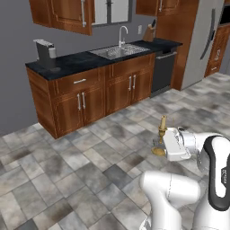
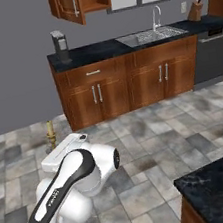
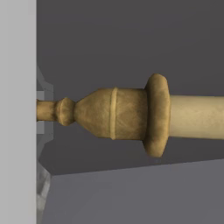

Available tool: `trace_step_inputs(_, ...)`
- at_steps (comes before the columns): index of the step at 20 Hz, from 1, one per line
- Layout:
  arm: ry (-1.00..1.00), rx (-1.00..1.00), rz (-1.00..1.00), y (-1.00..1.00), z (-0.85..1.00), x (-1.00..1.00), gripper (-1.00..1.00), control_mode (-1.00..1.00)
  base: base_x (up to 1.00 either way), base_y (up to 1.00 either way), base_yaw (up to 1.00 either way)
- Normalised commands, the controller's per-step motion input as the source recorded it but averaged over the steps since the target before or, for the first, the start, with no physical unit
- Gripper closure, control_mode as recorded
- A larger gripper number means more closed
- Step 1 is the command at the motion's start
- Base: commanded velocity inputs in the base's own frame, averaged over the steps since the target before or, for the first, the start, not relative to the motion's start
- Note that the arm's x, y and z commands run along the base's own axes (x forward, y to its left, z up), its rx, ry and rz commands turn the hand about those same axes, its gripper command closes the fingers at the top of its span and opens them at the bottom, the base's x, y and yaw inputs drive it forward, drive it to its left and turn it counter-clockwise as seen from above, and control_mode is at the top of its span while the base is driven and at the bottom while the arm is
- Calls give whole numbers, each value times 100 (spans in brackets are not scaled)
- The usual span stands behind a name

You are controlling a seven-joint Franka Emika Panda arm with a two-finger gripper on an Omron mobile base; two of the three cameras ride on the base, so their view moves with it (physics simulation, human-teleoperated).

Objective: Pick the candle and candle from the dining table and place them in the open cabinet. Close the cabinet after placing the objects.

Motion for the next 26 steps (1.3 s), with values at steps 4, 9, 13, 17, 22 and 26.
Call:
trace_step_inputs(4,0,0,0,0,0,0,100,100,51,0,22)
trace_step_inputs(9,0,0,0,0,0,0,100,100,54,0,18)
trace_step_inputs(13,0,0,0,0,0,0,100,100,61,0,16)
trace_step_inputs(17,0,0,0,0,0,0,100,100,58,-3,14)
trace_step_inputs(22,0,0,0,0,0,0,100,100,57,-9,13)
trace_step_inputs(26,0,0,0,0,0,0,100,100,62,-17,11)
